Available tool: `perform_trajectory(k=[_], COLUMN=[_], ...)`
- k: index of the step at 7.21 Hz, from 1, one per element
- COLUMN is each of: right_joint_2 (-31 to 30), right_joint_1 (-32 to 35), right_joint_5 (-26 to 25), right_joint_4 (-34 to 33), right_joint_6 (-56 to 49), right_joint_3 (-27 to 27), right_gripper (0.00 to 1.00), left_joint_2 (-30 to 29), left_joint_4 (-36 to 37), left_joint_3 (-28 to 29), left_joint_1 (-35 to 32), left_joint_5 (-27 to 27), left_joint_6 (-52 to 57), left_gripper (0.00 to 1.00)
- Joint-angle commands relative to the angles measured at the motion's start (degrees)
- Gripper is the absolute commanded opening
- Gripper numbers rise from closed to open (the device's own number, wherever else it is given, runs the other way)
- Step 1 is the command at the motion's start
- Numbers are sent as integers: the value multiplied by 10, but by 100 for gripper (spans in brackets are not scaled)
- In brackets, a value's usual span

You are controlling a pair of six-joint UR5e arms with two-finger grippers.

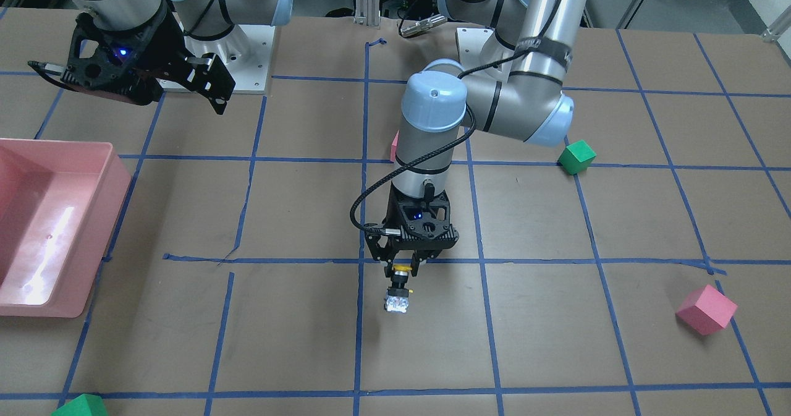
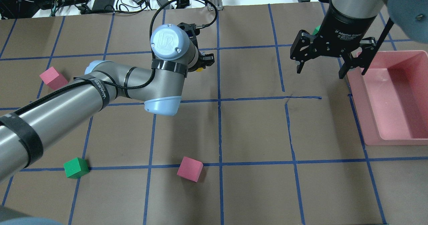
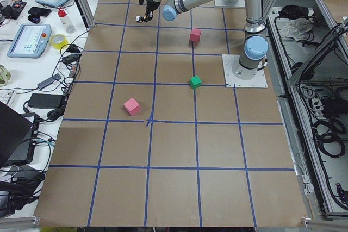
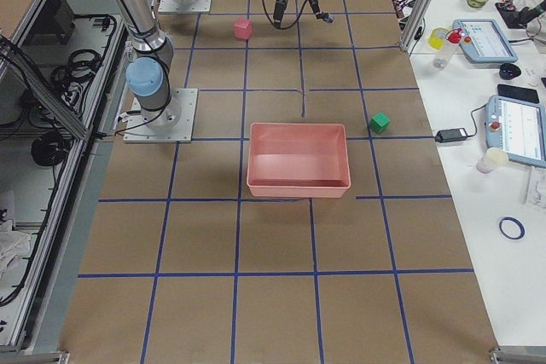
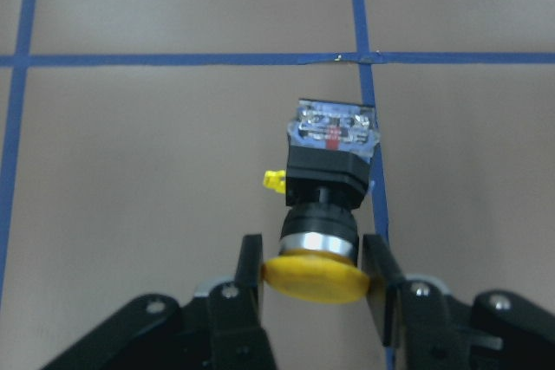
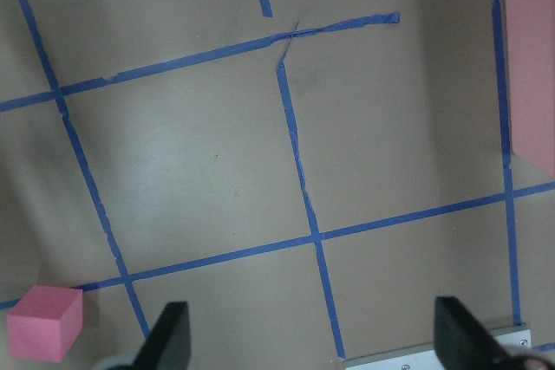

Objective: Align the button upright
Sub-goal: 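Lift the button with the left gripper, rotate it cap-up, lower it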

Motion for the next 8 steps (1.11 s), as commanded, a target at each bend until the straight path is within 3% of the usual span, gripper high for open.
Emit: perform_trajectory(k=[1, 2, 3, 4, 6, 8], right_joint_2=[0, 0, 1, 3, 4, 5], right_joint_1=[0, 0, 0, 0, -1, -1], right_joint_5=[-5, -5, -4, -4, -4, -4], right_joint_4=[5, 5, 2, 1, -4, -3], right_joint_6=[1, -1, 0, -1, -1, -1], right_joint_3=[0, 0, 0, 0, 0, 0], right_gripper=[100, 100, 100, 100, 100, 100], left_joint_2=[25, 11, 4, -13, -55, -96], left_joint_4=[-180, -200, -260, -295, -297, -297], left_joint_3=[38, 29, 23, 26, 67, 98], left_joint_1=[5, 6, 10, 16, 48, 50], left_joint_5=[-120, -211, -268, -281, -330, -334], left_joint_6=[-223, -283, -284, -295, -361, -370], left_gripper=[0, 0, 0, 0, 0, 0])
